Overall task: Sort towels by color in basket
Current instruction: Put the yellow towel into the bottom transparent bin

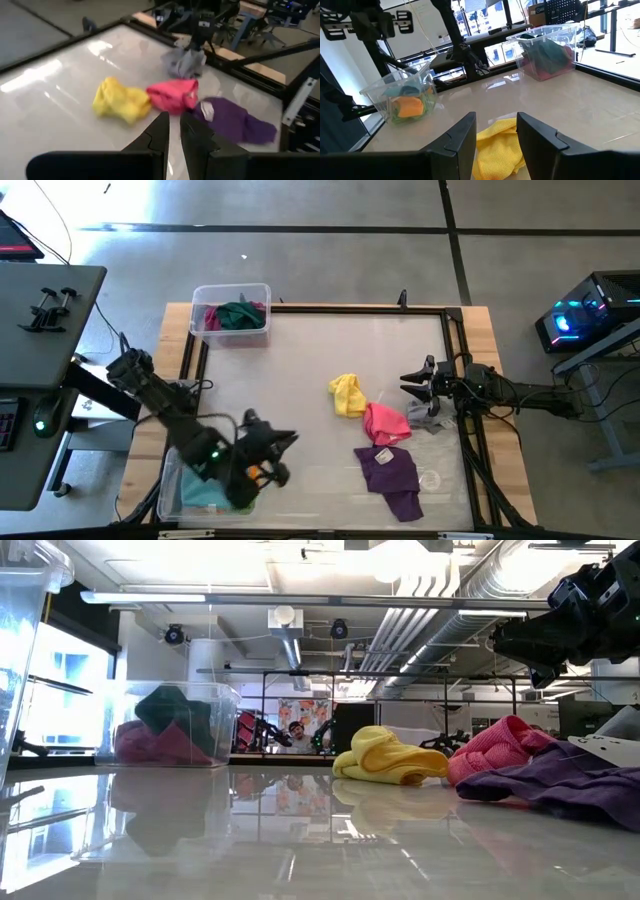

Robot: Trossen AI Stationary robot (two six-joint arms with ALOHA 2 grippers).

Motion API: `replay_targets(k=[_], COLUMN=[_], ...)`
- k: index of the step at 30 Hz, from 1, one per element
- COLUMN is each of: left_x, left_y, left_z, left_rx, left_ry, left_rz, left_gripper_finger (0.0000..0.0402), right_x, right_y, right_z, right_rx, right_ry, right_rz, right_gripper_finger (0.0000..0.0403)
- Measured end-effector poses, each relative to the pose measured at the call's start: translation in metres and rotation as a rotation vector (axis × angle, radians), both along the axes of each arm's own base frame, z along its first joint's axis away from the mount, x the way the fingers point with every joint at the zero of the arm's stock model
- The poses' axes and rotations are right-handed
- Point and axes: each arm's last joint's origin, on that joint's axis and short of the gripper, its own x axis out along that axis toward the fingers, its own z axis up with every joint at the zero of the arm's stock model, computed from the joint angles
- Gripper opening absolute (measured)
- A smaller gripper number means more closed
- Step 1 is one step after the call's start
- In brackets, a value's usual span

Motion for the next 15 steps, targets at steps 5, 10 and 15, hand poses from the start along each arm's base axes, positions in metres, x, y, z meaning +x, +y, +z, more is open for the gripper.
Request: replay_targets(k=[5, 10, 15], left_x=[0.037, 0.070, 0.098], left_y=[0.022, 0.046, 0.075], left_z=[-0.024, -0.059, -0.091], left_rx=[0.080, 0.166, 0.214], left_ry=[0.005, -0.066, -0.077], left_rz=[-0.122, -0.262, -0.274], left_gripper_finger=[0.0032, 0.0032, 0.0032], right_x=[0.000, 0.000, 0.000], right_y=[0.000, 0.000, 0.000], right_z=[0.000, 0.000, 0.000], right_rx=[0.000, 0.000, 0.000], right_ry=[0.000, 0.000, 0.000], right_rz=[0.000, 0.001, 0.001], right_gripper_finger=[0.0138, 0.0138, 0.0138])
